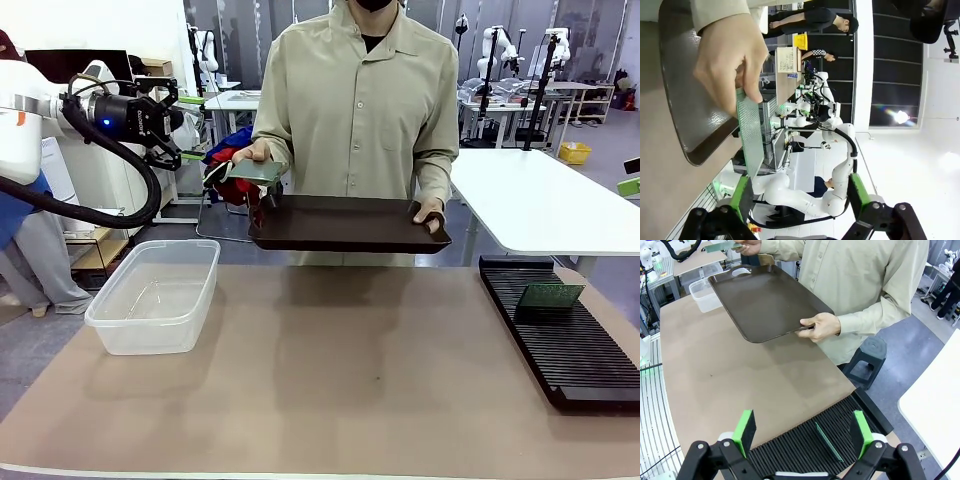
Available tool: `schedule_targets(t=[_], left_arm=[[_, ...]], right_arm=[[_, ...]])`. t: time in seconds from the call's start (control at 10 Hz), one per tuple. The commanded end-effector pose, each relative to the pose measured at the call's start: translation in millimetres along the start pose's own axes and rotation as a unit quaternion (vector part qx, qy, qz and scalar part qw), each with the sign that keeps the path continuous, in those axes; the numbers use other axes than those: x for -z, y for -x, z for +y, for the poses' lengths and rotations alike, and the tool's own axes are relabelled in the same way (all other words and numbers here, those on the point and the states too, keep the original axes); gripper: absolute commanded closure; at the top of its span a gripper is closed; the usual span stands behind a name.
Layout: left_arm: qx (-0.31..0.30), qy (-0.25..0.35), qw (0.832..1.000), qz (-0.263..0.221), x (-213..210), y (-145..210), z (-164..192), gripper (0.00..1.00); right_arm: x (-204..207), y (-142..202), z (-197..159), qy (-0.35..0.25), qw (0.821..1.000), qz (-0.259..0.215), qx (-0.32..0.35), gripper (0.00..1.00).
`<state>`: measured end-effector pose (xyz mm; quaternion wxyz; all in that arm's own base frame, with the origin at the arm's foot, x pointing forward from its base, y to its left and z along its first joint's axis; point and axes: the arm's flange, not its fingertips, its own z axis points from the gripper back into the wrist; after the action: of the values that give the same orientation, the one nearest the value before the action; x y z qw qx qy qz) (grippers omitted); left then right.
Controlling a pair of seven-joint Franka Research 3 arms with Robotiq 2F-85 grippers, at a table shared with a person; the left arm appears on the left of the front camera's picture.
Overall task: Sort PCBs into racks and boxes based on the side picked up.
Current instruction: Pick up the Blank PCB handed by the Human.
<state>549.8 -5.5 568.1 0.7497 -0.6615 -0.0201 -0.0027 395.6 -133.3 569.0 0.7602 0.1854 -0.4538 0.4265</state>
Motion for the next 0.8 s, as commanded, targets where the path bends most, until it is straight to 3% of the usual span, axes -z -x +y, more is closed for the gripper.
schedule_targets(t=[0.0, 0.7], left_arm=[[-0.019, -0.011, 1.0, -0.001, 9.7, -9.0, 3.3, 0.0], [-0.055, -0.009, 0.997, 0.045, 39.4, -25.4, 27.4, 0.0]], right_arm=[[0.0, 0.4, 0.6, -0.004, 1.0, -0.001, 0.001, 0.0], [0.0, 0.4, 0.6, -0.004, 1.0, -0.001, 0.001, 0.0]])
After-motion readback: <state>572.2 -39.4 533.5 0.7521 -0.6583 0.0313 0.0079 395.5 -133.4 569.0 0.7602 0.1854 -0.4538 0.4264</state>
